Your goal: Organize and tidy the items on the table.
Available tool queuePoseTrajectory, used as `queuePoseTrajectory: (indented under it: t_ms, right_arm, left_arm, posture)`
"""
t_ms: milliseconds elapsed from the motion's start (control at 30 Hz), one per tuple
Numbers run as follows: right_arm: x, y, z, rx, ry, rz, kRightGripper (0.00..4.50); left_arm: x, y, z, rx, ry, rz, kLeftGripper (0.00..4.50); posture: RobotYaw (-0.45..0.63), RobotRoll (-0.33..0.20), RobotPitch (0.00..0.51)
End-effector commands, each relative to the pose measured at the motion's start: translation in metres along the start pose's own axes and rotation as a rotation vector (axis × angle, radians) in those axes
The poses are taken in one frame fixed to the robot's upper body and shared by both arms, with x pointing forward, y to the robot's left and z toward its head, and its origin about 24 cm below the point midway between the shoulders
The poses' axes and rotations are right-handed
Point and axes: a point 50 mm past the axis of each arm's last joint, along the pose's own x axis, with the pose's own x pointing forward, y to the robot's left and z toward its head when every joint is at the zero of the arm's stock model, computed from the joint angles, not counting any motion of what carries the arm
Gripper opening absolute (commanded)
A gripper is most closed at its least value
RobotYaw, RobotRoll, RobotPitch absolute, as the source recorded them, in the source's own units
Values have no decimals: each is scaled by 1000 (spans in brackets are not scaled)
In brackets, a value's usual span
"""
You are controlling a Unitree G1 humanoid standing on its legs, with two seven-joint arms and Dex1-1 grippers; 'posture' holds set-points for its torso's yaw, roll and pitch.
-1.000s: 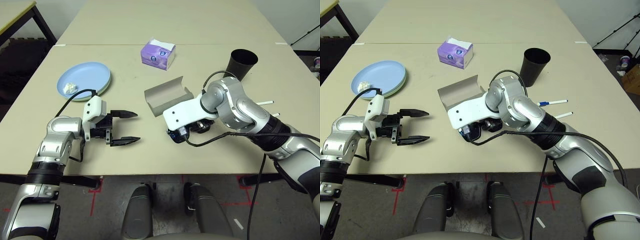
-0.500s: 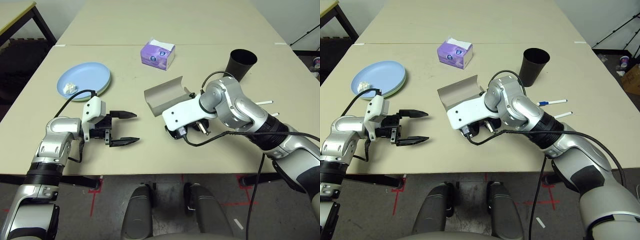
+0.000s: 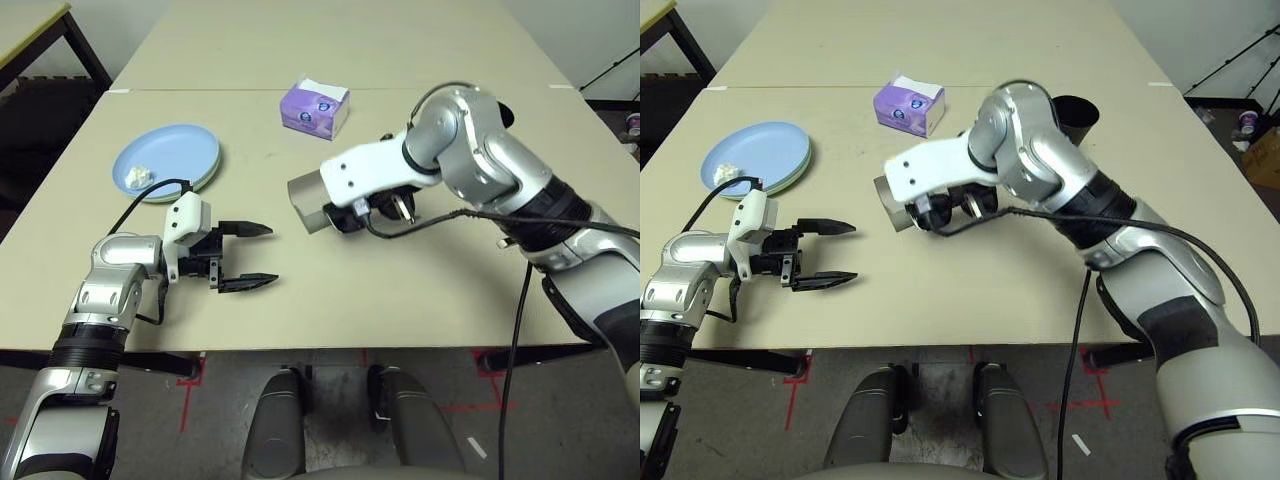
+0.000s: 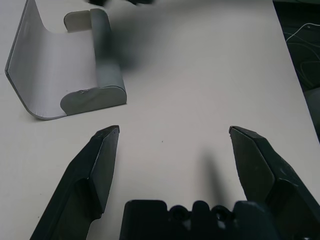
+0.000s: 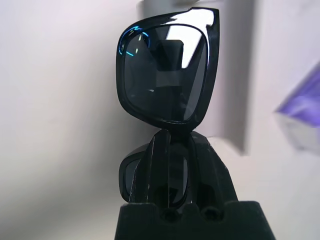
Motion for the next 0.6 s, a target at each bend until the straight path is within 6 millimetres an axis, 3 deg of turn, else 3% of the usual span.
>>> queuePoseTrajectory:
  t_ms: [33,367,600]
  right_arm:
    - [13,1,-2,-46,8,-42,383]
    - [37,7,-8,-131,61,-152,383]
    - [40,5,-4,-143,56,-188,383]
  left_arm:
    - [0,-1,-1,8,25,-25,4500]
    - [-4,-2,-3,4,39,-23,4500]
    - [-6,-3,-4,-3,46,-25,4500]
  posture:
    - [26,0,163]
    - [38,0,170]
    - [33,0,170]
